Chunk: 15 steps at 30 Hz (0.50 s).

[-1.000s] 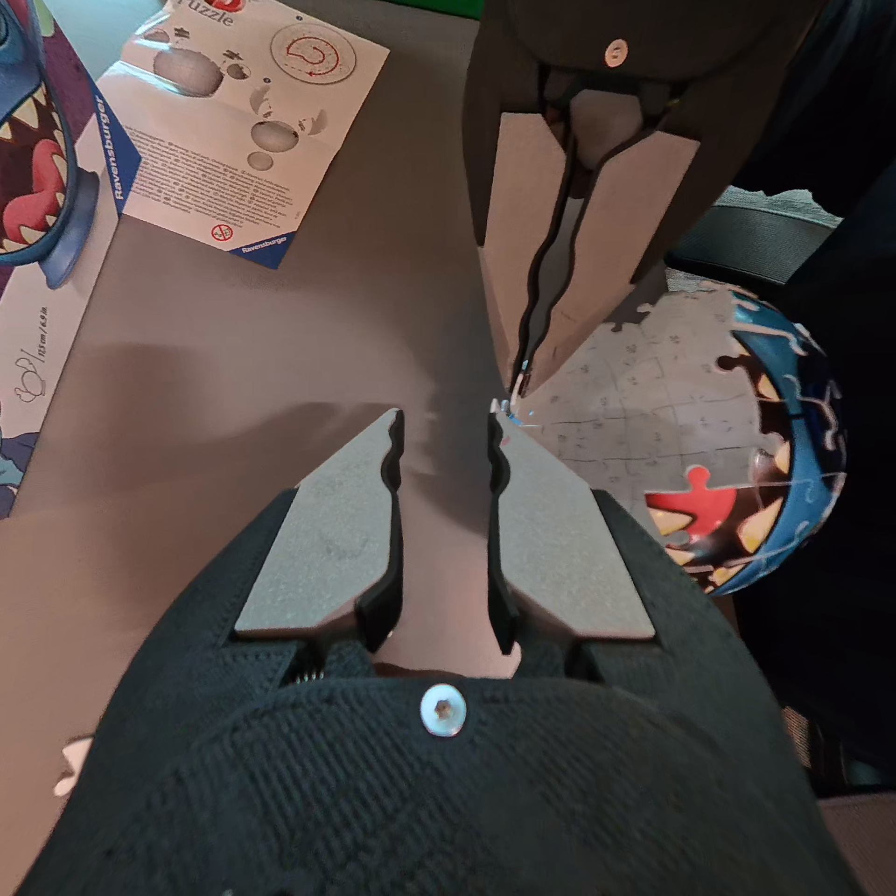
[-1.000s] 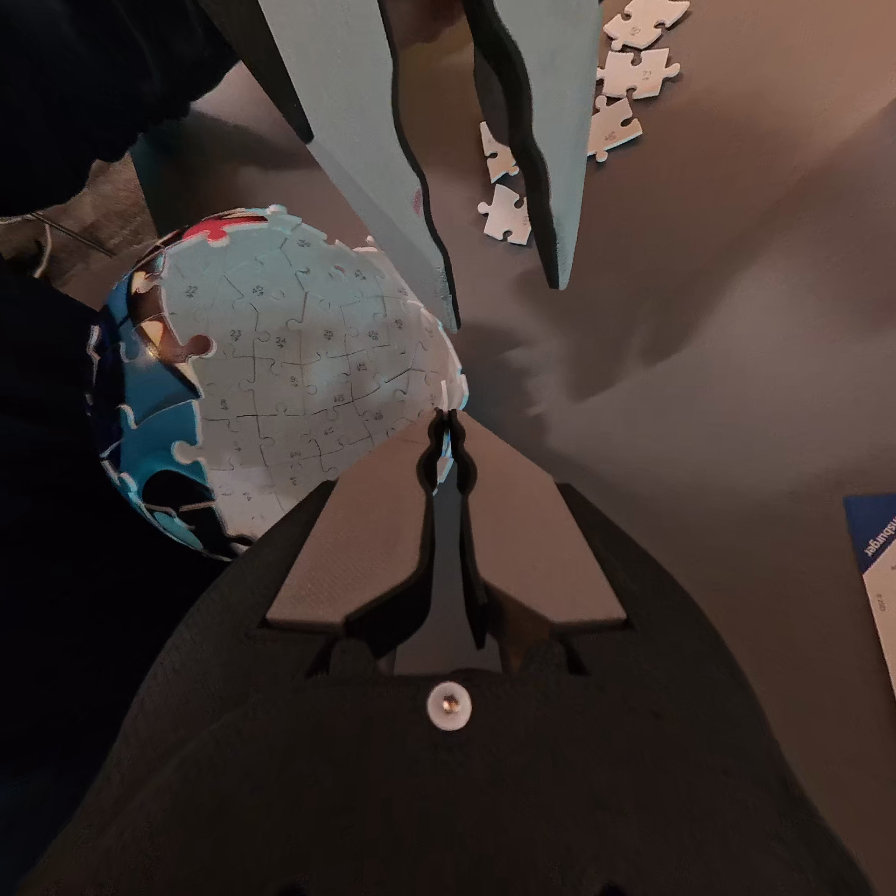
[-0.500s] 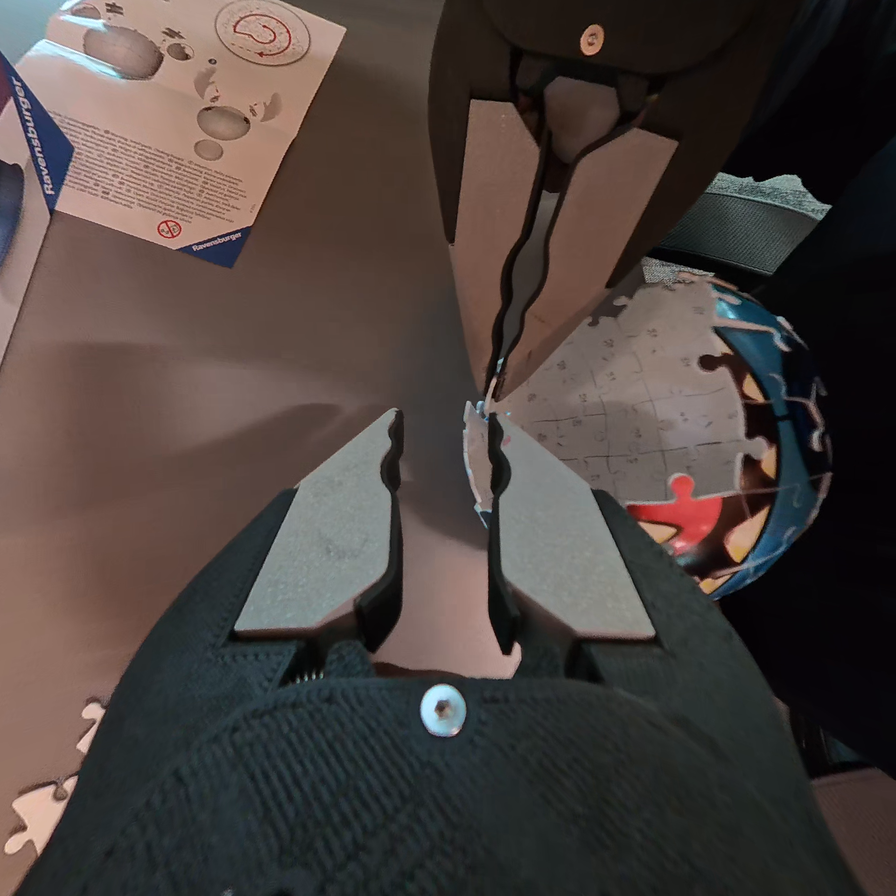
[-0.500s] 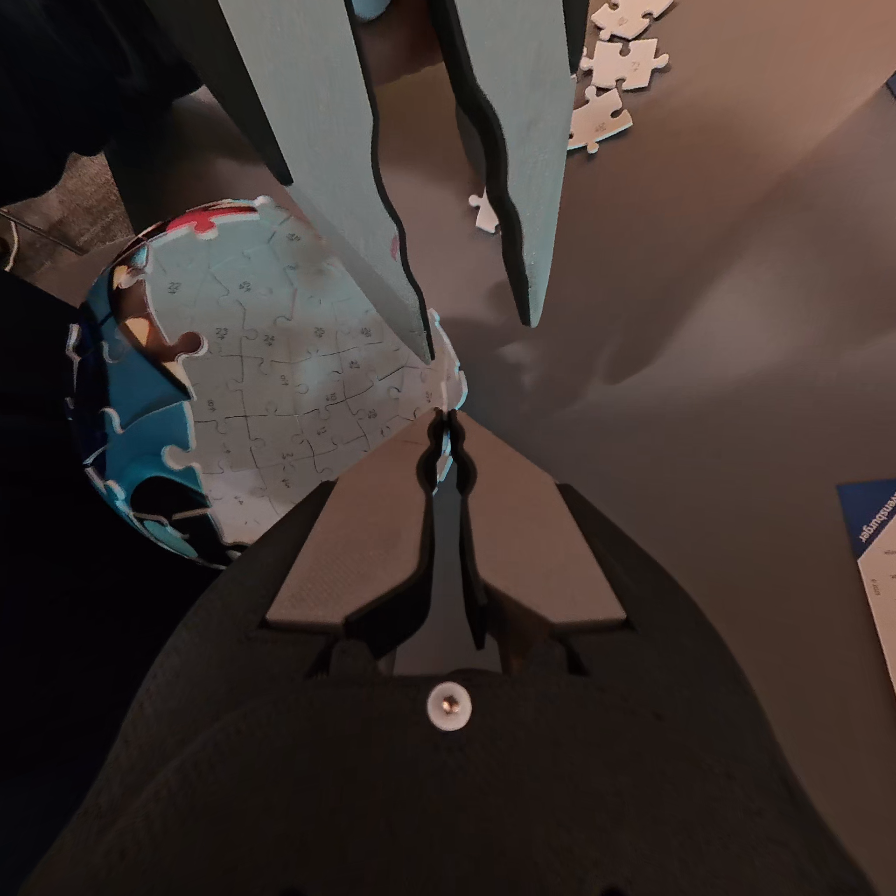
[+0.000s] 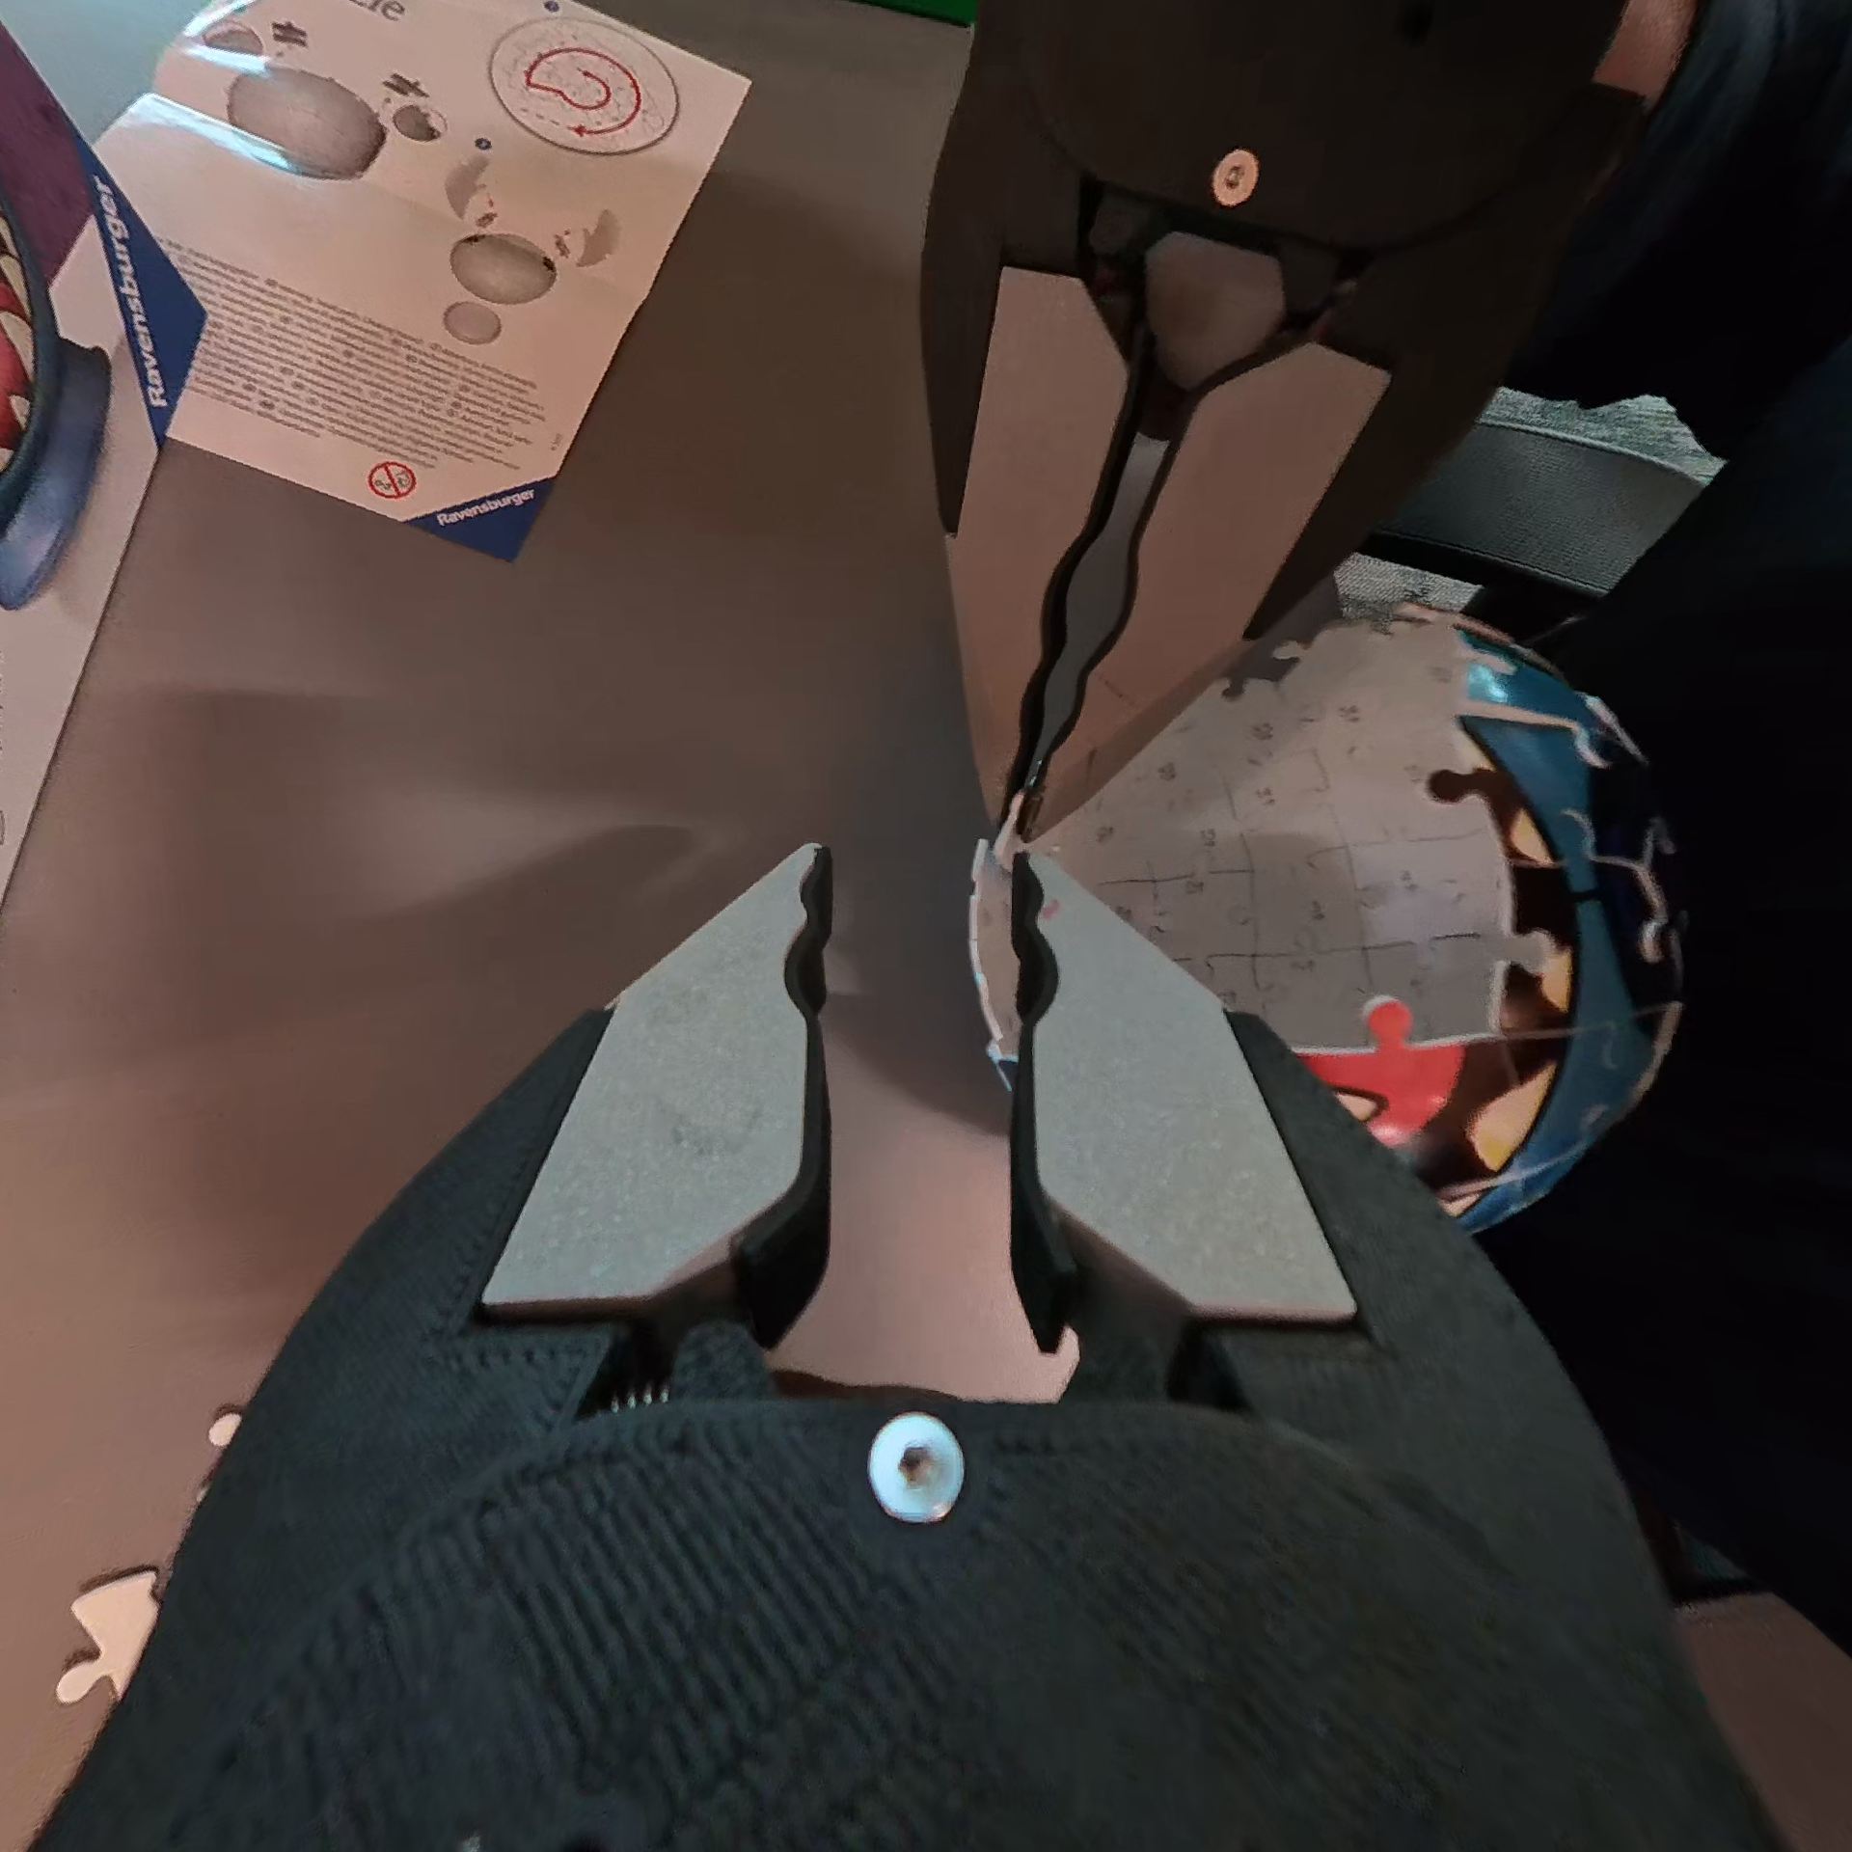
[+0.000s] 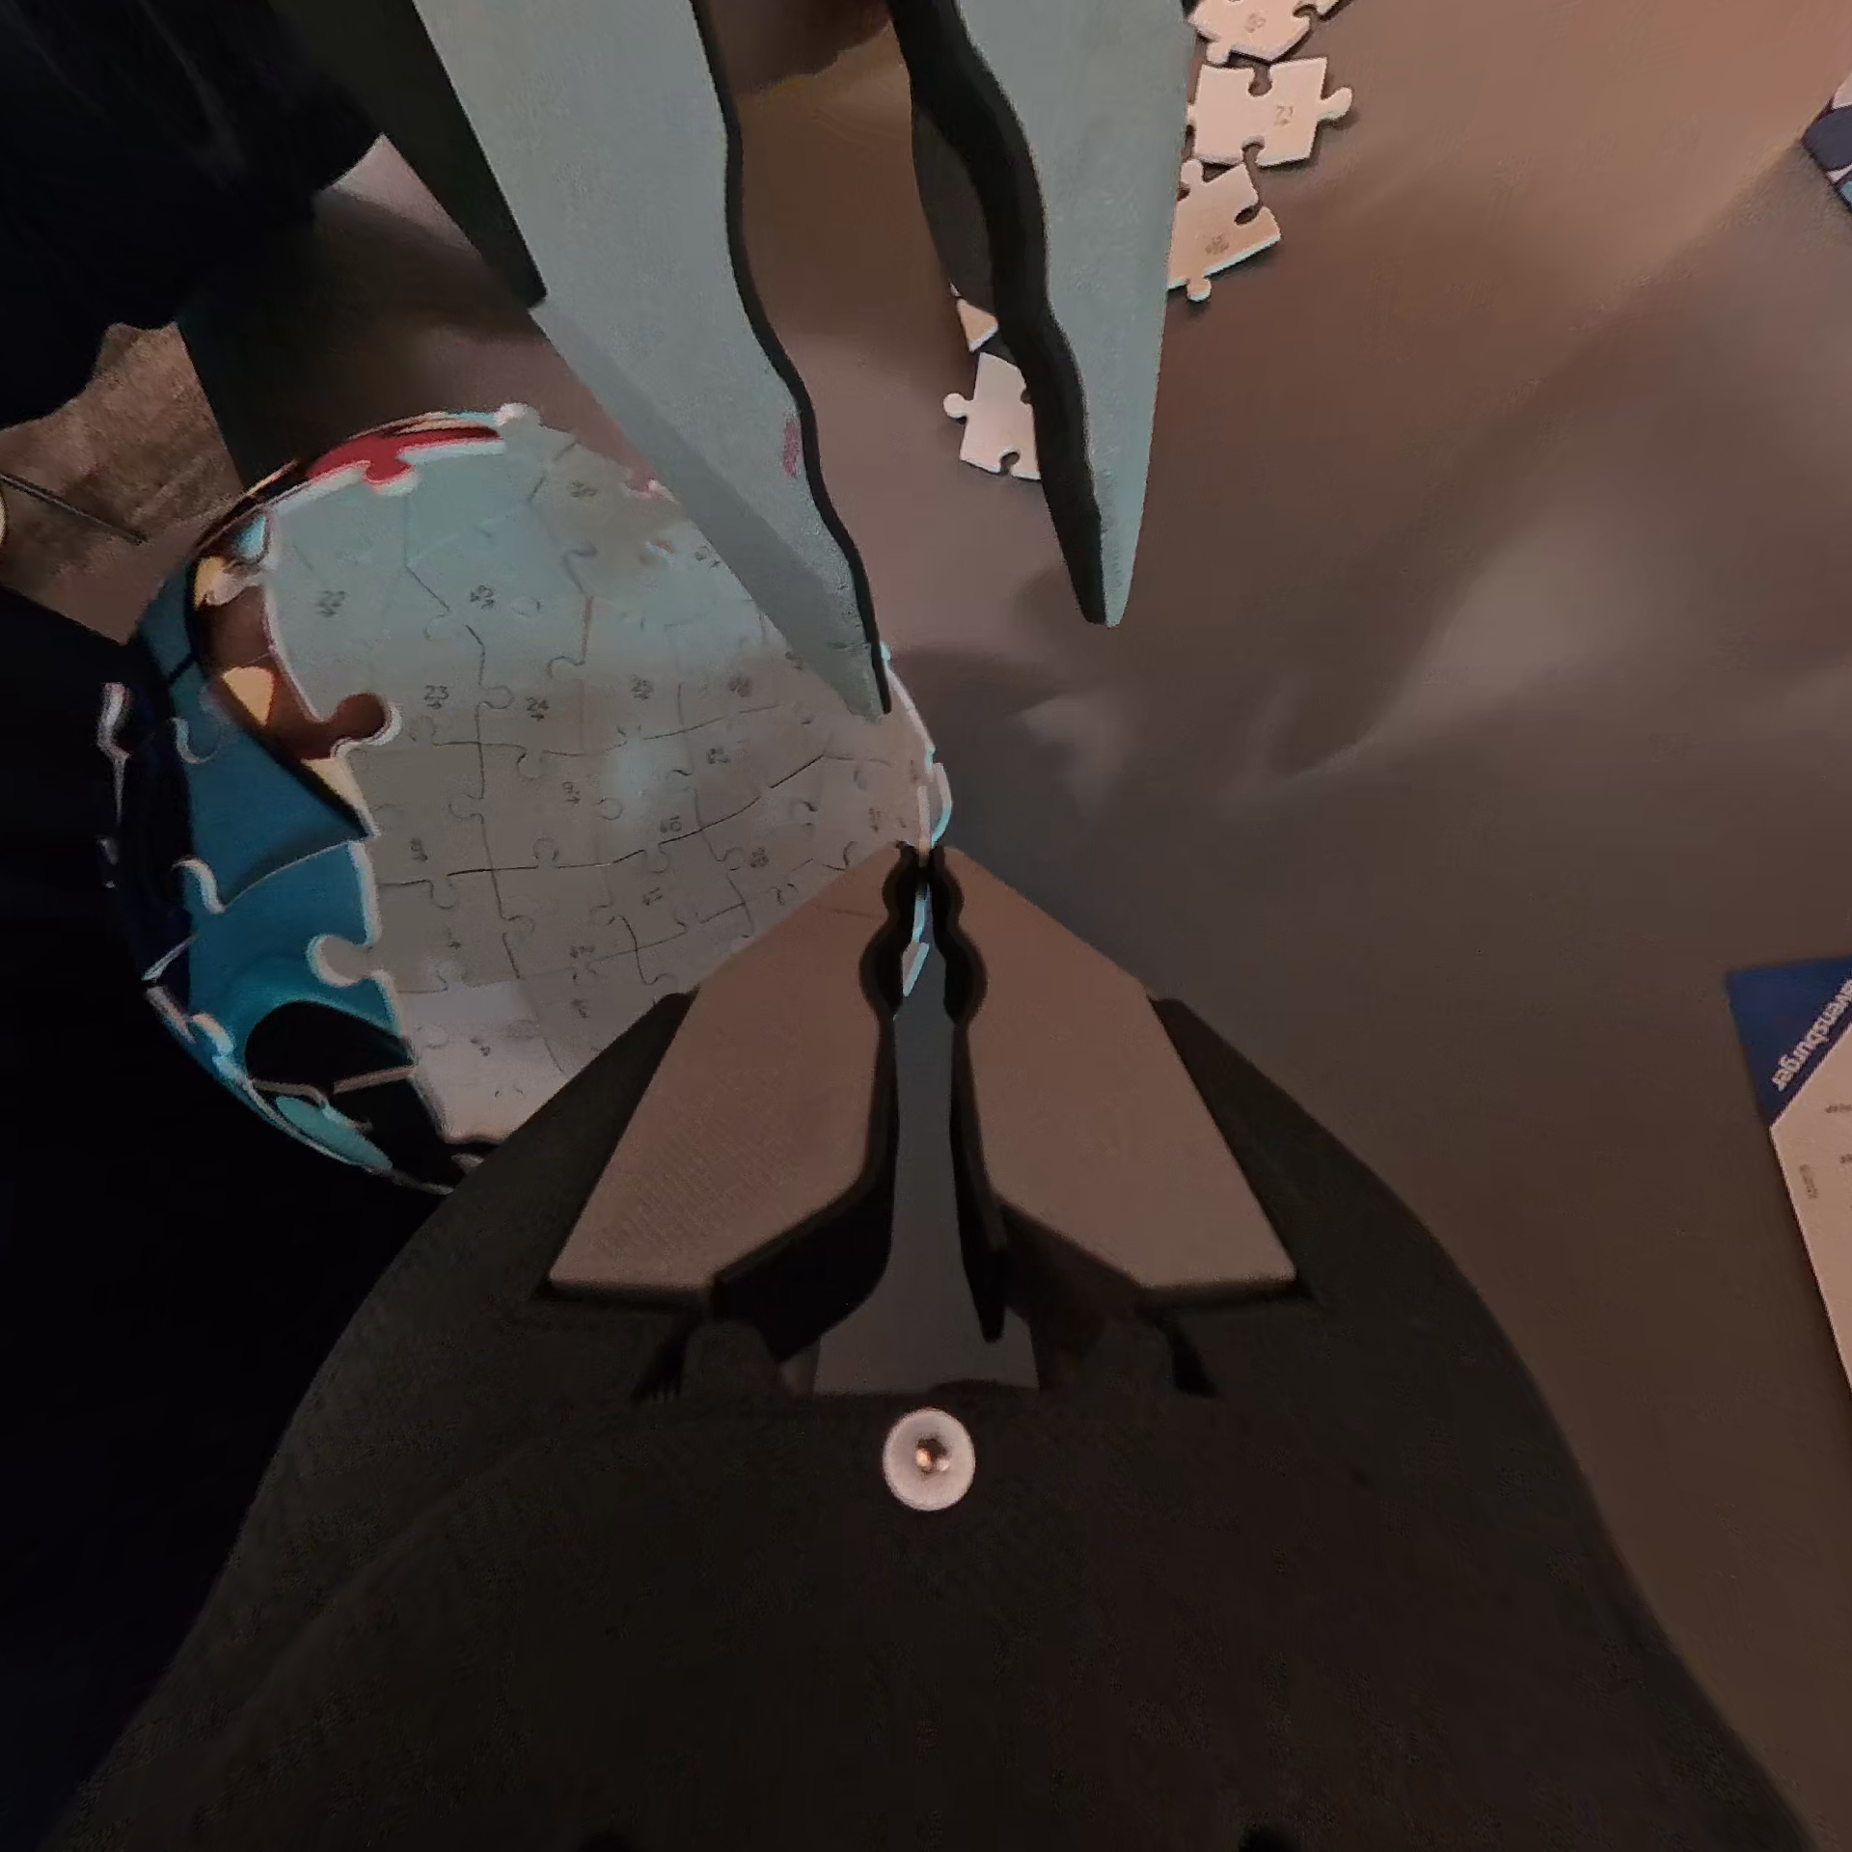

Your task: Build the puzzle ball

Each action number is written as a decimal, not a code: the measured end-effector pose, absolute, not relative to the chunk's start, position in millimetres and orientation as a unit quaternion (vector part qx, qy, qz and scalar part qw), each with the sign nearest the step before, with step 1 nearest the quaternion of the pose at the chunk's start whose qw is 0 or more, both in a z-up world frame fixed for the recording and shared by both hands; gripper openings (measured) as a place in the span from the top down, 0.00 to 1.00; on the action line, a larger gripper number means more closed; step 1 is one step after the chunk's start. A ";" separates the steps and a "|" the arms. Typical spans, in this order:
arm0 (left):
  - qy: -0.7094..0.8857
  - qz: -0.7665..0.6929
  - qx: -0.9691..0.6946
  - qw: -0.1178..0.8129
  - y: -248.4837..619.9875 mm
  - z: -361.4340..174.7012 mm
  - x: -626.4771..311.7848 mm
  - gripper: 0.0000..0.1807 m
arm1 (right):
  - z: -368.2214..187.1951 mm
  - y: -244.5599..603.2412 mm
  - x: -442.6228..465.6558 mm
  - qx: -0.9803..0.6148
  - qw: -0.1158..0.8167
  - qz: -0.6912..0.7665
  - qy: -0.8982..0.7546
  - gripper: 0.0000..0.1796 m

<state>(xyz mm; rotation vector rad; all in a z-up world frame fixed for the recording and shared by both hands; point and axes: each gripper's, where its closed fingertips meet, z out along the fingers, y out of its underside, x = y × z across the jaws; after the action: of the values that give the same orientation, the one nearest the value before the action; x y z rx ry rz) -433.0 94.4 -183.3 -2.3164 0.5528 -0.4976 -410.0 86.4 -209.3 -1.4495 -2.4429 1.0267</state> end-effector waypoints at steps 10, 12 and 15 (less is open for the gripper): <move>0.213 -0.199 -0.897 0.332 93.6 -187.4 -430.6 0.80 | -211.2 88.0 -410.1 -0.493 0.050 0.321 -0.807 1.00; 0.214 -0.201 -0.897 0.331 93.6 -187.8 -429.5 0.80 | -211.4 88.2 -410.3 -0.498 0.041 0.325 -0.803 1.00; 0.217 -0.202 -0.896 0.330 94.0 -188.2 -427.2 0.80 | -211.2 89.7 -410.3 -0.501 0.042 0.324 -0.802 1.00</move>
<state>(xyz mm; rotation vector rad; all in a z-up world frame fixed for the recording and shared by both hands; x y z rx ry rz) -427.2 94.0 -188.2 -2.3438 0.5689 -0.5290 -410.3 89.7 -211.2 -1.5329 -2.4537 0.9906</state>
